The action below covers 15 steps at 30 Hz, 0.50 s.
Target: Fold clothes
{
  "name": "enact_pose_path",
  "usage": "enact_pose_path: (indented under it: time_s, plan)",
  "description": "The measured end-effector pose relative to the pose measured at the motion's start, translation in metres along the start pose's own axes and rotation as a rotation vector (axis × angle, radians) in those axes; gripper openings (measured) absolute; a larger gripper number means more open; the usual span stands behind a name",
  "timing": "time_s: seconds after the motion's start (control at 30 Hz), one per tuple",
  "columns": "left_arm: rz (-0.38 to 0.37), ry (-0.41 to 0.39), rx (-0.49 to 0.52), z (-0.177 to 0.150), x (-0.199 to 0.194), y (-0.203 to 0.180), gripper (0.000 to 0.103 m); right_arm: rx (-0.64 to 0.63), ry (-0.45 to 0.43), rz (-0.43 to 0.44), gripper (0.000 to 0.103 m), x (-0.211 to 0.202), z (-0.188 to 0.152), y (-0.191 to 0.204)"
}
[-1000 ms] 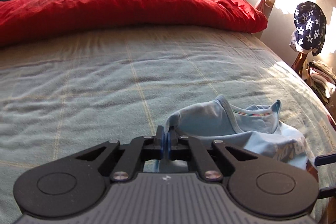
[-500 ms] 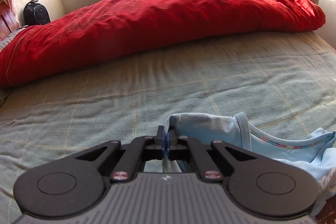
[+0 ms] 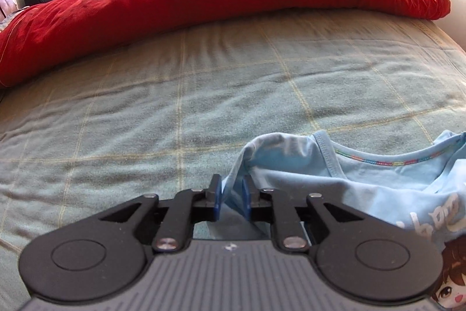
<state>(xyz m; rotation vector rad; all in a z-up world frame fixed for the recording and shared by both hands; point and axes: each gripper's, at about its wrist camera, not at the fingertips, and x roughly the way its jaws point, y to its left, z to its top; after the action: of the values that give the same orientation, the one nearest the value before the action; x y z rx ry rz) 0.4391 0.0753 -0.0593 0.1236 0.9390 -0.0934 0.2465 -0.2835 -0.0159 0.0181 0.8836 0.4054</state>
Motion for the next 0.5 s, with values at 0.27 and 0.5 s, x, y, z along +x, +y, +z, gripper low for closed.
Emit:
enact_pose_path:
  time_s: [0.27, 0.5]
  plan:
    - [-0.191, 0.094, -0.119, -0.067, -0.046, 0.018, 0.039, 0.008, -0.024, 0.027, 0.068, -0.017, -0.009, 0.02]
    - [-0.313, 0.153, -0.238, -0.134, -0.066, 0.014, 0.038, 0.033, -0.058, 0.035, 0.071, -0.043, -0.024, 0.035]
